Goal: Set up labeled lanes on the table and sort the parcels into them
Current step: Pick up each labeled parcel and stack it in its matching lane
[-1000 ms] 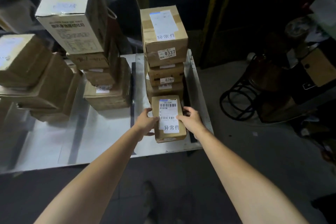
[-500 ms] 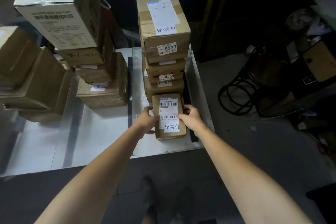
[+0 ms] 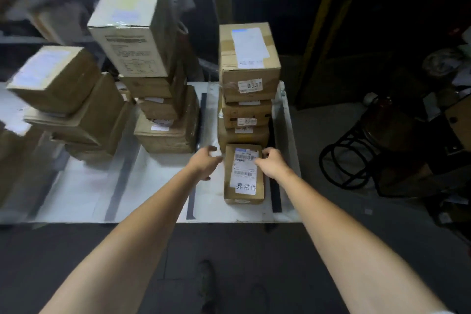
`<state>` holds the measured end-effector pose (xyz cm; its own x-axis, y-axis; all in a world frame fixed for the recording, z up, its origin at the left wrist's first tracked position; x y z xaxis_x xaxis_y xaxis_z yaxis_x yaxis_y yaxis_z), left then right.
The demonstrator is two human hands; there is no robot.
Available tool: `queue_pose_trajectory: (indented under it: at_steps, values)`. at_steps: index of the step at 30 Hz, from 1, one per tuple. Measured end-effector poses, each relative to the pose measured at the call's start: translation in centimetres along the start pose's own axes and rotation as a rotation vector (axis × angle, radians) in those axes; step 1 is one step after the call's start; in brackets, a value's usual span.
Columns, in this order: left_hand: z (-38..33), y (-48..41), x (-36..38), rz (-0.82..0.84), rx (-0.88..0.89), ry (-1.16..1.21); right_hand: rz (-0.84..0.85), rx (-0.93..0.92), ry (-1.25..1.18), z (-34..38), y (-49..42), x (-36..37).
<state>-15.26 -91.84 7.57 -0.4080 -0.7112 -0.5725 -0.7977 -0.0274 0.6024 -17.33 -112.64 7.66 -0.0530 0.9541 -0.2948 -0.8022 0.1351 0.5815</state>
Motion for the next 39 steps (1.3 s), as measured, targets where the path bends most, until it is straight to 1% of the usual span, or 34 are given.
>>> queue_pose_trajectory:
  at_steps: [2, 5, 7, 9, 11, 13, 15, 16, 19, 22, 24, 27, 30, 34, 39]
  values:
    - [0.1, 1.9, -2.8, -0.084, 0.053, -0.11, 0.08, -0.084, 0.289, 2.4, 0.6, -0.2]
    - [1.4, 5.0, -7.9, -0.208, 0.091, -0.37, 0.213, -0.175, 0.673, 7.0, 2.0, 1.3]
    - [3.4, 7.5, -11.8, -0.259, 0.046, -0.482, 0.272, -0.245, 0.816, 10.4, 3.2, 3.6]
    - [6.1, 10.0, -15.8, -0.297, -0.027, -0.566, 0.306, -0.32, 0.905, 13.5, 4.4, 6.3]
    - [9.6, 13.0, -19.7, -0.339, -0.104, -0.594, 0.317, -0.411, 0.974, 16.5, 5.9, 10.0]
    - [13.5, 16.5, -23.6, -0.396, -0.196, -0.574, 0.344, -0.507, 0.998, 19.3, 7.7, 14.6]
    - [18.1, 19.6, -26.9, -0.448, -0.282, -0.55, 0.404, -0.59, 1.029, 21.7, 9.4, 19.7]
    - [20.4, 21.2, -28.4, -0.452, -0.326, -0.544, 0.428, -0.623, 1.054, 22.7, 10.7, 22.4]
    - [28.6, 25.9, -32.9, -0.485, -0.461, -0.502, 0.481, -0.748, 1.097, 25.4, 14.9, 31.4]
    - [37.2, 30.5, -37.6, -0.537, -0.572, -0.436, 0.567, -0.873, 1.079, 27.7, 20.1, 41.7]
    - [42.2, 32.6, -40.7, -0.571, -0.614, -0.408, 0.596, -0.938, 1.028, 29.0, 23.2, 47.6]
    - [49.7, 35.3, -45.2, -0.605, -0.657, -0.347, 0.593, -1.01, 0.982, 31.4, 27.5, 57.5]
    - [55.7, 36.9, -49.2, -0.645, -0.69, -0.303, 0.606, -1.054, 0.961, 33.6, 30.3, 65.7]
    - [62.3, 37.1, -53.7, -0.647, -0.741, -0.265, 0.629, -1.087, 1.034, 35.5, 31.4, 74.7]
    - [68.8, 34.7, -60.0, -0.652, -0.756, -0.224, 0.651, -1.104, 1.094, 37.9, 30.0, 85.7]
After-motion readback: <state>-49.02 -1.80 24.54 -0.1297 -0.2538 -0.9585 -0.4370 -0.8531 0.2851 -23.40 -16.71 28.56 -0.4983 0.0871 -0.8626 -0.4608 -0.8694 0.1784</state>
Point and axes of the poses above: each hand's wrist, its own y-axis away from the middle knuckle, its own x-axis out of the palm, z = x × y, the point moved 1 cm from there along -y, towards the middle knuckle, and after that the axes turned 11 degrees about -y, right-handed, at the moved point
